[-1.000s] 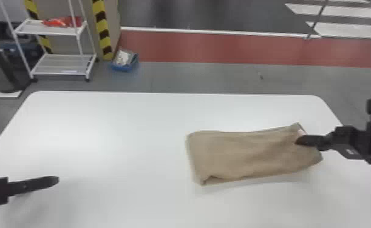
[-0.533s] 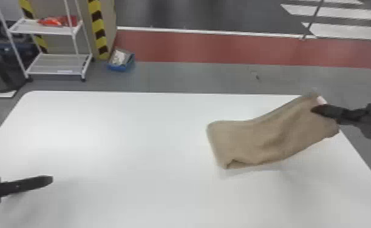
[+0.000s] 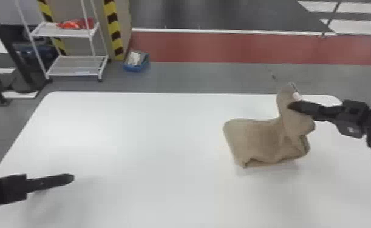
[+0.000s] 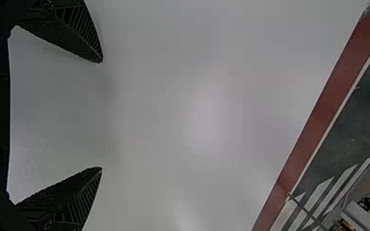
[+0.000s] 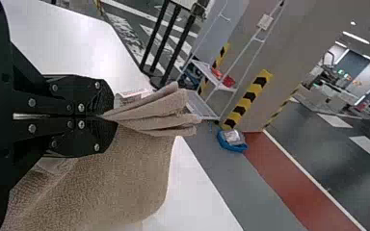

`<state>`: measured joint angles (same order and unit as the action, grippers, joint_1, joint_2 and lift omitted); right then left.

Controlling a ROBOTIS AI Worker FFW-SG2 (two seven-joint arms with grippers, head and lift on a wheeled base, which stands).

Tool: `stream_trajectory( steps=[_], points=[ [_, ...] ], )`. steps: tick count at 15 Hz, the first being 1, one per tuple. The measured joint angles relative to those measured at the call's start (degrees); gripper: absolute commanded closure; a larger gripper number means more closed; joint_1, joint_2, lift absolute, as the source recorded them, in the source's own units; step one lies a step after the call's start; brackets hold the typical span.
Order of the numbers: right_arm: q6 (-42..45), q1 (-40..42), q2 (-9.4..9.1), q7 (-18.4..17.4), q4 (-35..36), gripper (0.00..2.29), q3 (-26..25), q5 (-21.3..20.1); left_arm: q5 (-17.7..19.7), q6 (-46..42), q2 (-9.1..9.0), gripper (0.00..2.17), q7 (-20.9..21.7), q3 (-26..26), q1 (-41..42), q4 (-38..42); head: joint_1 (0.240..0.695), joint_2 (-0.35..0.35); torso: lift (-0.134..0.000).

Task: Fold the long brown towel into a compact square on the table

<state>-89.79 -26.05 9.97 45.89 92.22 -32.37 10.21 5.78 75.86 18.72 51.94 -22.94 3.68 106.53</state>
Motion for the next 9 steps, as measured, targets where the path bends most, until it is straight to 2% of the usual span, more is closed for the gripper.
stream_trajectory(
  steps=[2, 5, 9],
  points=[
    [0.0, 0.5, -1.54, -0.4, -0.1, 1.31, 3.3, -0.2, 0.0, 0.1, 0.0, 0.08, 0.1, -0.4, 0.3, 0.5, 0.695, 0.066, -0.124],
    [0.0, 1.6, -2.65, -0.6, -0.5, 1.26, 8.1, -1.1, 0.0, 0.2, 0.0, 0.08, 0.2, -0.7, 0.5, 0.7, 0.695, 0.12, -0.124],
    [0.0, 2.5, -3.97, -2.0, -0.7, 1.22, 10.9, -2.5, 0.1, 0.2, -0.06, 0.08, 0.2, -0.7, 0.6, 0.5, 0.695, 0.141, -0.124]
  ],
)
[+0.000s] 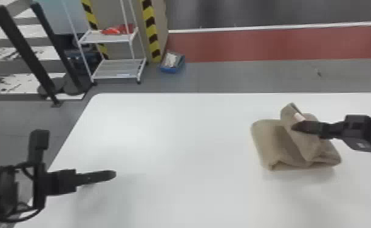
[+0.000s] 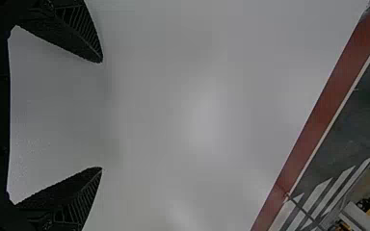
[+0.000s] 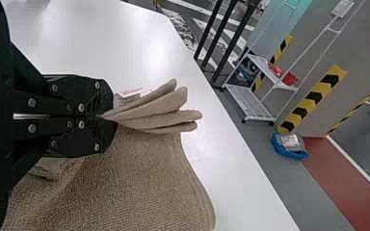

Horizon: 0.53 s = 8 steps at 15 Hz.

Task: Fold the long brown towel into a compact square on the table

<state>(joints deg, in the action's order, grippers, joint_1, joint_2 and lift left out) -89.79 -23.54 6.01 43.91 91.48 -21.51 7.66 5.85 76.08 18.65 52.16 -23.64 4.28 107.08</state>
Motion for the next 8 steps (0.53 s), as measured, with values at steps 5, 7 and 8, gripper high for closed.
stream_trajectory(
  steps=[5, 7, 8],
  points=[
    [0.0, 1.4, -1.53, -2.5, -0.2, 0.13, 1.4, 0.1, 0.1, 0.0, -0.11, 0.08, 0.1, 0.0, 0.3, 0.0, 0.695, 0.163, -0.124],
    [0.8, 2.3, -2.33, -3.1, -0.1, 0.0, 1.2, 1.1, 0.1, -0.1, -0.11, 0.08, 0.1, -0.2, 0.4, 0.1, 0.695, 0.176, -0.124],
    [3.1, 3.1, -2.72, -3.6, 0.1, 0.02, 0.8, 2.8, 0.1, -0.1, -0.11, 0.08, 0.1, -0.2, 0.5, 0.1, 0.695, 0.18, -0.124]
  ],
)
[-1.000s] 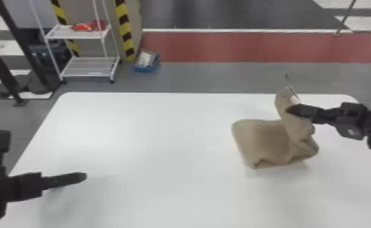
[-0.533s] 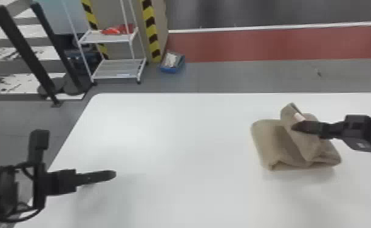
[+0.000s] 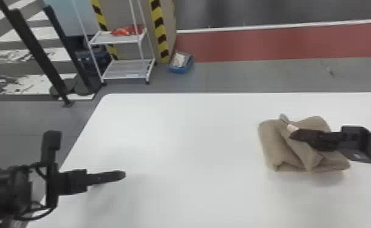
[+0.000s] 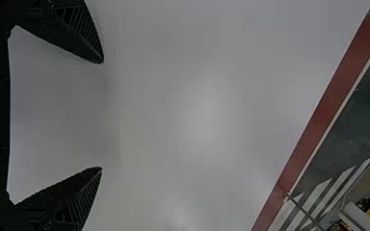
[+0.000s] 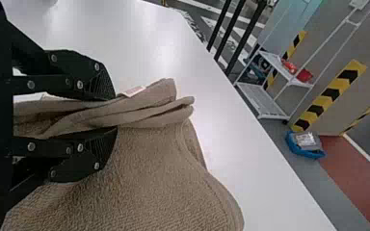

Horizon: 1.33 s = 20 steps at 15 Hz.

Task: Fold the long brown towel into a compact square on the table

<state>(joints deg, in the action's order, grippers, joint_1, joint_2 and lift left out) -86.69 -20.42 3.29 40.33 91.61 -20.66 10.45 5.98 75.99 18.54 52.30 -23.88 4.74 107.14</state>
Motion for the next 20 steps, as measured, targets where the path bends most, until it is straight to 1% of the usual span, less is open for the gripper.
stream_trajectory(
  steps=[2, 3, 4, 5, 7, 9, 11, 13, 15, 17, 18, 20],
  points=[
    [7.3, 2.1, -0.26, -1.9, 0.5, 0.05, -0.8, 5.7, 0.0, 0.0, 0.0, 0.08, 0.1, -0.1, 0.0, 0.0, 0.695, 0.18, -0.124],
    [10.8, 2.9, -0.29, -2.9, 0.7, 0.06, -0.9, 7.8, 0.0, 0.0, 0.0, 0.08, 0.0, -0.2, 0.0, 0.0, 0.695, 0.177, -0.124],
    [14.5, 3.7, -0.34, -4.1, 1.1, 0.07, -1.0, 9.3, 0.0, 0.0, 0.0, 0.08, 0.0, -0.2, 0.0, 0.0, 0.695, 0.172, -0.124],
    [19.4, 4.4, -0.47, -6.4, 1.5, 0.08, -0.7, 10.9, 0.0, 0.0, 0.0, 0.08, 0.0, -0.2, 0.0, 0.0, 0.695, 0.164, -0.124],
    [26.2, 4.7, -0.52, -10.8, 1.0, 0.09, 0.9, 11.5, 0.0, -0.1, 0.0, 0.08, 0.0, -0.2, 0.1, 0.0, 0.695, 0.145, -0.124],
    [31.3, 2.7, -0.48, -13.7, -3.1, 0.12, 4.0, 9.1, 0.0, -0.2, 0.01, 0.08, 0.0, -0.1, 0.1, 0.0, 0.695, 0.143, -0.124],
    [36.7, -0.8, -0.53, -15.2, -10.0, 0.12, 7.5, 7.0, 0.0, -0.3, 0.0, 0.08, -0.2, 0.0, 0.1, -0.1, 0.695, 0.148, -0.124],
    [39.0, -4.1, -0.98, -15.9, -15.0, 0.12, 10.2, 4.9, -0.1, -0.3, 0.0, 0.08, -0.2, 0.0, 0.1, -0.1, 0.695, 0.168, -0.124],
    [34.0, -8.5, -1.57, -16.9, -19.1, 0.13, 13.0, 0.7, -0.1, -0.3, 0.0, 0.08, -0.1, -0.2, 0.1, -0.2, 0.695, 0.181, -0.124],
    [25.5, -12.3, -2.05, -16.6, -22.0, 0.26, 15.7, -4.1, -0.1, -0.5, 0.0, 0.08, -0.2, -0.3, 0.3, -0.3, 0.695, 0.207, -0.124],
    [23.4, -13.1, -2.2, -16.4, -22.5, 0.42, 16.8, -5.7, -0.1, -0.7, 0.0, 0.08, -0.2, -0.4, 0.3, -0.4, 0.695, 0.211, -0.124],
    [20.5, -13.5, -2.33, -15.7, -22.7, 0.92, 17.8, -7.9, -0.1, -1.0, 0.0, 0.08, -0.2, -0.3, 0.3, -0.5, 0.695, 0.216, -0.124]
  ],
)
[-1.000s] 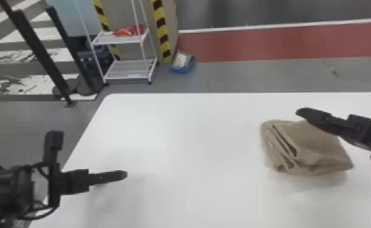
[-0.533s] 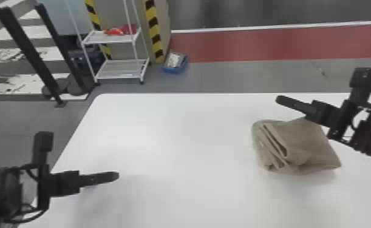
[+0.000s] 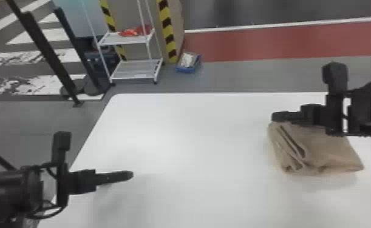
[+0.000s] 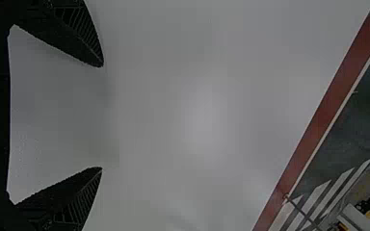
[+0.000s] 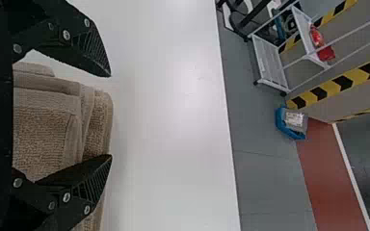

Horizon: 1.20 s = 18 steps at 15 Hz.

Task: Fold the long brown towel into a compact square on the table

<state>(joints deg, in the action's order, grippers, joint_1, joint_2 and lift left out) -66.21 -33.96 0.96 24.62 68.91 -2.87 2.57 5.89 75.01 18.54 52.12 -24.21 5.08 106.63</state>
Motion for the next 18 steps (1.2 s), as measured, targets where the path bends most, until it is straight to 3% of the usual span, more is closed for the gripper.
stream_trajectory(
  steps=[2, 8, 13, 18],
  points=[
    [-3.7, -0.1, 0.0, 1.1, 0.2, 1.42, 0.3, -1.5, 0.0, -0.2, 0.02, 0.08, 0.0, 0.0, 0.0, -0.2, 0.695, 0.218, -0.124],
    [-11.3, 2.4, -0.43, 4.8, 6.3, 1.44, 0.7, 0.7, 0.0, -0.3, 0.12, 0.08, 0.2, 0.0, 0.0, -0.1, 0.695, 0.253, -0.124],
    [-21.5, 3.2, -0.95, 8.2, 9.3, 1.44, 4.1, 0.7, 0.2, -0.3, 0.18, 0.08, 0.4, -0.6, 0.1, 0.1, 0.695, 0.308, -0.124],
    [-23.7, 6.3, -0.96, 14.7, 14.0, 1.44, 4.6, 1.2, 0.1, -0.2, 0.13, 0.08, 0.5, -0.7, 0.2, 0.3, 0.695, 0.343, -0.124]
  ],
)
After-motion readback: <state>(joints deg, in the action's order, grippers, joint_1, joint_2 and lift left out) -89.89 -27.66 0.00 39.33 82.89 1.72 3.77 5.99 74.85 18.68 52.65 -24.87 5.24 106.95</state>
